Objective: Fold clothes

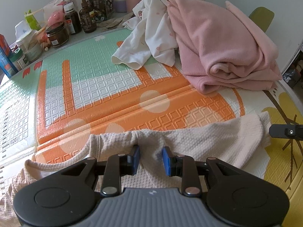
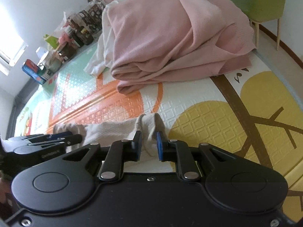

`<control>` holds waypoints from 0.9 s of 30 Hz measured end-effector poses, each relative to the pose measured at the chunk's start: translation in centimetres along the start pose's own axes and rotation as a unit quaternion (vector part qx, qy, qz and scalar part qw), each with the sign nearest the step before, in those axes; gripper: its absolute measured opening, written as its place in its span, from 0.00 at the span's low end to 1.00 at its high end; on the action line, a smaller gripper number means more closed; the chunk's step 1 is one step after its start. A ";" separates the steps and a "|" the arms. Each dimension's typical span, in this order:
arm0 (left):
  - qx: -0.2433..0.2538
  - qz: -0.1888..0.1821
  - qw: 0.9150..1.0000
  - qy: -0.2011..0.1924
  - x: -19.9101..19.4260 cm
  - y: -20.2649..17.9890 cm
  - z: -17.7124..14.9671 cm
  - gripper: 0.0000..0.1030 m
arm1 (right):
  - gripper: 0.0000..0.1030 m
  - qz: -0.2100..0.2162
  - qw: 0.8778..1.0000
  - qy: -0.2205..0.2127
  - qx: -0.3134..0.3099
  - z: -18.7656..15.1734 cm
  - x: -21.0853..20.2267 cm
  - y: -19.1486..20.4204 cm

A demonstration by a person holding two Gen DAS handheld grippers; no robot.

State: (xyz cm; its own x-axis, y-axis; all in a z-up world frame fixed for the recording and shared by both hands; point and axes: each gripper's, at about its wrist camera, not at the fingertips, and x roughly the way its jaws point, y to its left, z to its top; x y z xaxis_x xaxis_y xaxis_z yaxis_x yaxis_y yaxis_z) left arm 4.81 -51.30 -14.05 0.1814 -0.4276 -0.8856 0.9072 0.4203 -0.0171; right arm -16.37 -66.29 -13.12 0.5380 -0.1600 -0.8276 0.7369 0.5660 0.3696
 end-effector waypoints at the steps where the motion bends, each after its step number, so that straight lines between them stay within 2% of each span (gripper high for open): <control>1: 0.001 0.000 1.000 0.000 0.0 0.0 0.0 0.28 | 0.14 0.000 1.000 0.002 0.002 0.0 0.2 -0.2; 4: 0.002 0.001 1.000 0.002 0.0 -0.1 0.1 0.28 | 0.14 0.006 1.000 0.009 0.010 0.2 0.8 -0.6; 7: 0.003 0.002 1.000 0.003 0.1 -0.1 0.1 0.28 | 0.22 0.008 1.000 0.014 0.012 0.3 1.2 -0.8; 13: 0.005 0.005 1.000 0.005 0.3 -0.3 0.2 0.28 | 0.23 0.014 1.000 0.026 -0.002 -0.1 1.7 -0.4; 14: 0.005 0.005 1.000 0.005 0.3 -0.2 0.3 0.28 | 0.22 0.011 1.000 0.027 -0.008 -0.3 1.8 -0.2; 15: 0.004 0.006 1.000 0.005 0.3 -0.2 0.3 0.28 | 0.15 0.009 0.999 0.028 -0.013 -0.4 1.8 0.0; 16: 0.003 0.007 1.000 0.006 0.4 -0.2 0.3 0.28 | 0.11 0.006 0.999 0.029 -0.019 -0.6 1.8 0.2; 20: -0.001 0.011 1.000 0.010 0.5 0.0 0.5 0.28 | 0.02 -0.006 0.999 0.028 -0.039 -1.1 1.2 0.8; 27: -0.013 0.016 1.000 0.017 0.8 0.4 0.7 0.31 | 0.01 -0.024 0.997 0.046 -0.057 -2.0 0.0 0.3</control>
State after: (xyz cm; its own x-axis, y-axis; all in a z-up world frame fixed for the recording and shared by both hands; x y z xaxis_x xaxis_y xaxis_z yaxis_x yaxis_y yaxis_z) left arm 5.62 -52.04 -14.39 0.1975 -0.3863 -0.9010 0.8905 0.4551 0.0001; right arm -17.02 -64.51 -13.83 0.4590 -0.1172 -0.8807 0.7065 0.6493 0.2818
